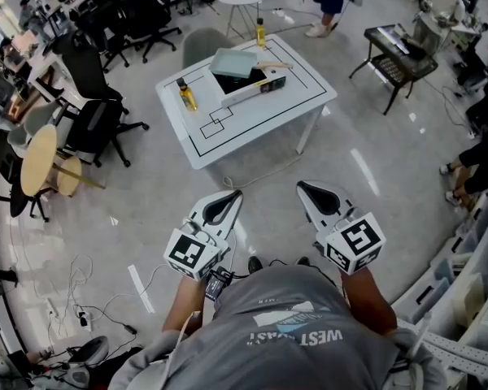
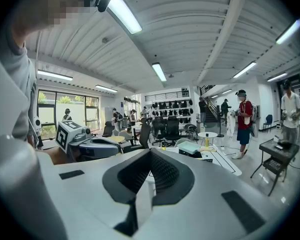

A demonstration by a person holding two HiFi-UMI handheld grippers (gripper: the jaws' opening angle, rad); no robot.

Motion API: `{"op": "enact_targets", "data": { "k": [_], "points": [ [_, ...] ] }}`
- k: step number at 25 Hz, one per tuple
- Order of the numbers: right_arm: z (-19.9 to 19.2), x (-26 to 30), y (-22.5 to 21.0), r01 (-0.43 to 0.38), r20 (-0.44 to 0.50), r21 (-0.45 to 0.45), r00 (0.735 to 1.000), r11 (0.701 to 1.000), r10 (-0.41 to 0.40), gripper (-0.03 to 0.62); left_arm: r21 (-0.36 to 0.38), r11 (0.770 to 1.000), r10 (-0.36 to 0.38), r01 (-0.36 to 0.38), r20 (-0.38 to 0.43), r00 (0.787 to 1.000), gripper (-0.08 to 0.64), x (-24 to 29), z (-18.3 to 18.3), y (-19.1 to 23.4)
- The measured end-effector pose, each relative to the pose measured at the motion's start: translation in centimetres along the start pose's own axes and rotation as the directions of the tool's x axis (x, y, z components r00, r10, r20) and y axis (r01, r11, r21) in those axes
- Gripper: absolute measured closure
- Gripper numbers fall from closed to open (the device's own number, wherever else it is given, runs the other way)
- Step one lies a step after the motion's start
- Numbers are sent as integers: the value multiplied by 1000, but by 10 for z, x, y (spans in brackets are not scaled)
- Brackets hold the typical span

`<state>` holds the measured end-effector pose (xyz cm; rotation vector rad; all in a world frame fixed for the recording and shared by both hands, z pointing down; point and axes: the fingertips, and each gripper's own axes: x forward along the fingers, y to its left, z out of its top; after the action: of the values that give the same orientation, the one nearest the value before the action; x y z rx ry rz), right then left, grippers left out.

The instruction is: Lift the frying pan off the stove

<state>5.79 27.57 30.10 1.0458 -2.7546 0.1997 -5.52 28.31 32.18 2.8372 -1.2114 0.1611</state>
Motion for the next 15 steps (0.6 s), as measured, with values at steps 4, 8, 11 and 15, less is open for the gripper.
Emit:
{"op": "enact_targets", "data": {
  "k": [4, 8, 11, 15],
  "points": [
    [0, 4, 1, -2, -1, 8, 1000, 1000, 2, 583, 1, 1000, -8, 8, 15, 1000, 560, -1, -1, 3],
    [-1, 6, 4, -6, 1, 21, 1000, 1000, 6, 581, 11, 1000, -13, 13, 15, 1000, 560, -3, -3, 4],
    [-2, 8, 4, -4, 1, 27, 1000, 1000, 4, 581, 4, 1000, -11, 11, 11, 1000, 560, -4, -4, 6],
    [-3, 9, 3, -1, 0, 38, 1000, 999, 1, 581, 4, 1000, -14, 14, 13, 1000, 560, -4, -5, 7]
  ]
}}
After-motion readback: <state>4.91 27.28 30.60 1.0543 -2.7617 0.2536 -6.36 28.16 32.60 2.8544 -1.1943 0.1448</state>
